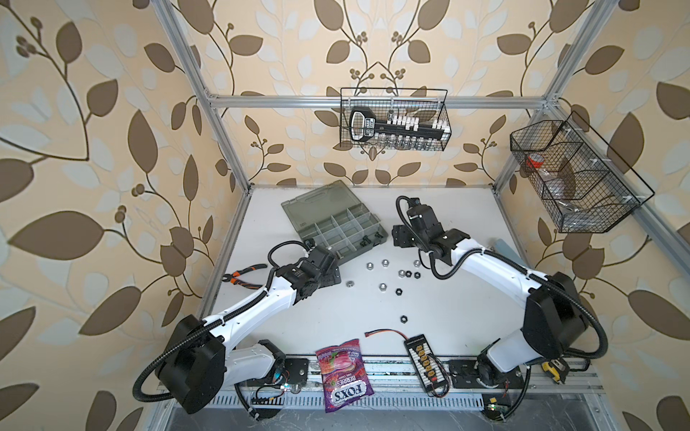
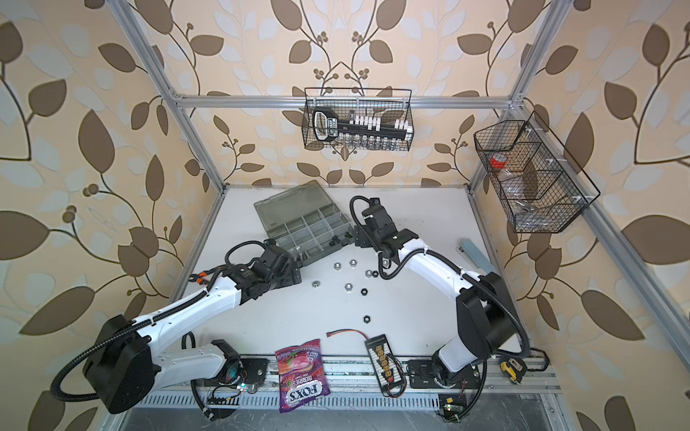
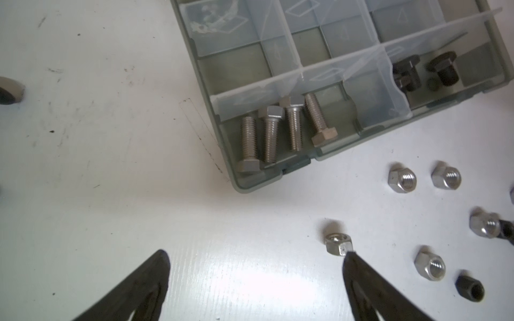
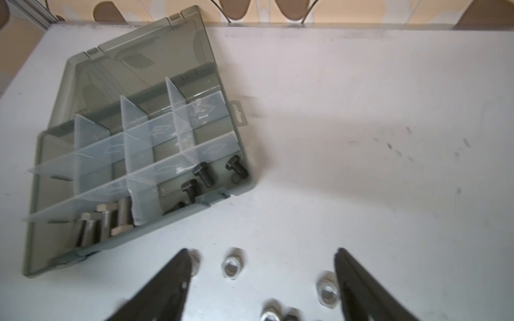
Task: Sort the screws and nuts into containers
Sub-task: Pick up the nut at the center of the table.
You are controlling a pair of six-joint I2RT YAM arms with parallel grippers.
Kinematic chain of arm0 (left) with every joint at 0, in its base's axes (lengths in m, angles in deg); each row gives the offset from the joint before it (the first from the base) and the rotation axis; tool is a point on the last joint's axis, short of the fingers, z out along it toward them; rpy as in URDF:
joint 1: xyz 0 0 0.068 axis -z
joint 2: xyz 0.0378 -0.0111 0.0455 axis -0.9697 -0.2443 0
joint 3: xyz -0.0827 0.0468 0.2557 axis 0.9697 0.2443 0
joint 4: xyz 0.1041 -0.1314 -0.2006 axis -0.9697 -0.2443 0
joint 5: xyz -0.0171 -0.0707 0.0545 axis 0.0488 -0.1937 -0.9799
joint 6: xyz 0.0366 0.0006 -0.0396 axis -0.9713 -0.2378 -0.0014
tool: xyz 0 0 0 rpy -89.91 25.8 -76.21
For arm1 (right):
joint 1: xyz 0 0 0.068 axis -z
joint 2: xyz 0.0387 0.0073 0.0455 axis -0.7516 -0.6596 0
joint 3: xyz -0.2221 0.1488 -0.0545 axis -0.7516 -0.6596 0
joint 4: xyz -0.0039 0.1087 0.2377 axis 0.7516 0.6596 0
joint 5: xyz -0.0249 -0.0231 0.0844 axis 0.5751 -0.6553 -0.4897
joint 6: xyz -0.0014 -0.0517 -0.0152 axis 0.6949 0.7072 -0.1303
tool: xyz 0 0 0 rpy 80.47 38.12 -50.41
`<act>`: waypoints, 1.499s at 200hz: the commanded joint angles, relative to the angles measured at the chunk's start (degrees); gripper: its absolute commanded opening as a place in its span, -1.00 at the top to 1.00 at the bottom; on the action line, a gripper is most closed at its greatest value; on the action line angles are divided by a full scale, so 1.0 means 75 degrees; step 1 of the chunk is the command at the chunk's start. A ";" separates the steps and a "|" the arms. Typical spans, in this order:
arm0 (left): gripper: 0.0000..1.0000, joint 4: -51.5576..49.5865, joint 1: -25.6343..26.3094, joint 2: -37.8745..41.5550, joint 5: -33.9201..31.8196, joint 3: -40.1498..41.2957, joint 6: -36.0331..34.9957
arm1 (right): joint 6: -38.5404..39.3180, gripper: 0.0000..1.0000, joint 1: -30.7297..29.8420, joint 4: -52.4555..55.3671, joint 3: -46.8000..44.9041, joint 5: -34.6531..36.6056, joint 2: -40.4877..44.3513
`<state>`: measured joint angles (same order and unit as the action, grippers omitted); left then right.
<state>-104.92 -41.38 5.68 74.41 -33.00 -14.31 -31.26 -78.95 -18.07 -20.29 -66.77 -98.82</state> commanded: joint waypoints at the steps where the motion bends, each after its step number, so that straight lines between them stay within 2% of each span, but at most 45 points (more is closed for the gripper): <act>1: -0.87 0.0075 0.0397 -0.0415 -0.0003 -0.0456 -0.0168 | -0.0202 -0.99 0.0161 -0.0214 -0.0630 0.0674 0.0788; 20: -0.85 -0.0084 0.0763 -0.1003 -0.0110 -0.0886 -0.0235 | -0.0352 -0.99 0.0332 -0.0218 -0.1045 0.1024 0.1399; 35: -0.74 -0.0246 0.0981 -0.1540 -0.0120 -0.1311 -0.0352 | -0.0440 -0.99 0.0428 -0.0218 -0.1285 0.1284 0.1777; 58: -0.67 -0.0434 0.1137 -0.2502 0.0221 -0.1931 -0.0559 | -0.0521 -0.99 0.0473 -0.0219 -0.1516 0.1617 0.2162; 86: -0.52 -0.0578 0.1186 -0.3150 0.0588 -0.2409 -0.0736 | -0.0512 -0.99 0.0472 -0.0219 -0.1640 0.1710 0.2397; 118: -0.43 -0.0834 0.1188 -0.3357 0.0681 -0.2709 -0.1344 | -0.0482 -0.99 0.0468 -0.0219 -0.1720 0.1763 0.2430; 160: -0.42 -0.1388 0.1170 -0.3333 0.0912 -0.2841 -0.3842 | -0.0477 -0.99 0.0484 -0.0154 -0.1593 0.1710 0.2228; 180: -0.40 -0.1650 0.0918 -0.3440 0.1021 -0.2890 -0.4481 | -0.0487 -0.99 0.0478 -0.0128 -0.1532 0.1723 0.2187; 208: -0.39 -0.1548 0.0695 -0.3581 0.1464 -0.2861 -0.4915 | -0.0530 -0.99 0.0478 -0.0101 -0.1512 0.1784 0.2234; 224: -0.29 -0.1512 0.0652 -0.3706 0.1564 -0.2909 -0.5103 | -0.0528 -0.99 0.0485 -0.0078 -0.1513 0.1822 0.2269; 230: -0.23 -0.1497 0.0630 -0.3766 0.1558 -0.2933 -0.5147 | -0.0521 -0.99 0.0483 -0.0066 -0.1514 0.1844 0.2282; 300: -0.14 -0.1442 0.0559 -0.4256 0.1644 -0.3230 -0.5470 | -0.0553 -0.99 0.0489 -0.0007 -0.1536 0.1972 0.2272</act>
<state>-114.80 -36.92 -25.64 85.16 -54.96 -53.30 -34.65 -75.43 -18.98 -32.11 -53.46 -82.07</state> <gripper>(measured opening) 0.581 0.995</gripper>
